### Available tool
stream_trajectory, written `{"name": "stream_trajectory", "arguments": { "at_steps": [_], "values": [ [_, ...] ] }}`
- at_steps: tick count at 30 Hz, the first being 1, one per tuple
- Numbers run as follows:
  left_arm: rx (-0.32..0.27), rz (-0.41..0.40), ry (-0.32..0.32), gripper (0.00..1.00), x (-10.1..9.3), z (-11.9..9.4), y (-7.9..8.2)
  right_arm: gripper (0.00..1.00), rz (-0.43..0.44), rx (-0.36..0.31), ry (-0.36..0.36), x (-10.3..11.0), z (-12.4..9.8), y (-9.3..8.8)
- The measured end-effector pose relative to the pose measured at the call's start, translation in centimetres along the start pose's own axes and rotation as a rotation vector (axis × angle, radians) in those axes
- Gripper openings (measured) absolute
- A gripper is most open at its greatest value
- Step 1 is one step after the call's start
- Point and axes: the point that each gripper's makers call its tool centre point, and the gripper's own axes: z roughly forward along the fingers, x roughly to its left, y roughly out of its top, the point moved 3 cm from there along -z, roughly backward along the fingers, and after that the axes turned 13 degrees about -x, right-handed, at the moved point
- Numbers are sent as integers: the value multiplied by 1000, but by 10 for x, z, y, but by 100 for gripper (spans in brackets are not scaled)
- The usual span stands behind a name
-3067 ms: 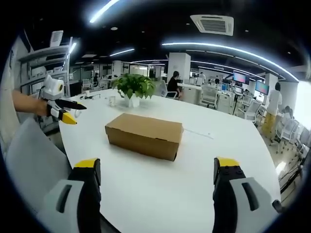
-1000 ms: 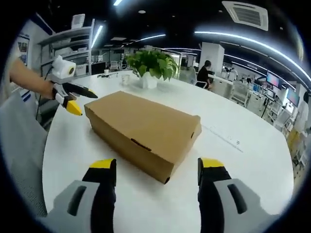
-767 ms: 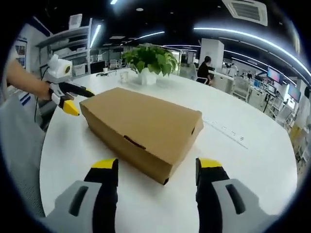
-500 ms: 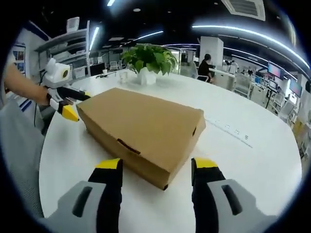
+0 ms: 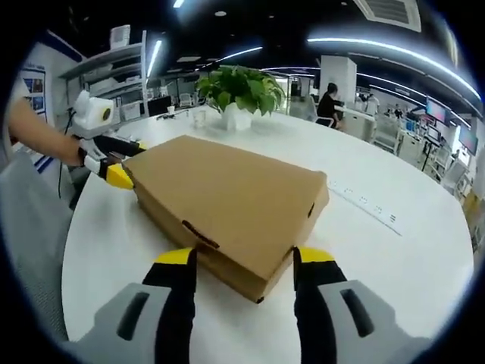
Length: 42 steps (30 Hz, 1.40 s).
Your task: Operate the shoe box by opening the lid, removing the specified soft item, and placing it in the target area until the item is outside and the box remains undamaged.
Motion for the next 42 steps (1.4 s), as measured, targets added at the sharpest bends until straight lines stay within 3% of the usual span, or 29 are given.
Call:
{"name": "stream_trajectory", "arguments": {
  "at_steps": [18, 42],
  "values": [
    [17, 13, -35, 76, 3, -1, 0, 46, 23, 1, -48, 12, -4, -1],
    [64, 50, -142, 75, 16, -6, 0, 45, 79, 6, -136, 41, -11, -2]
  ]
}}
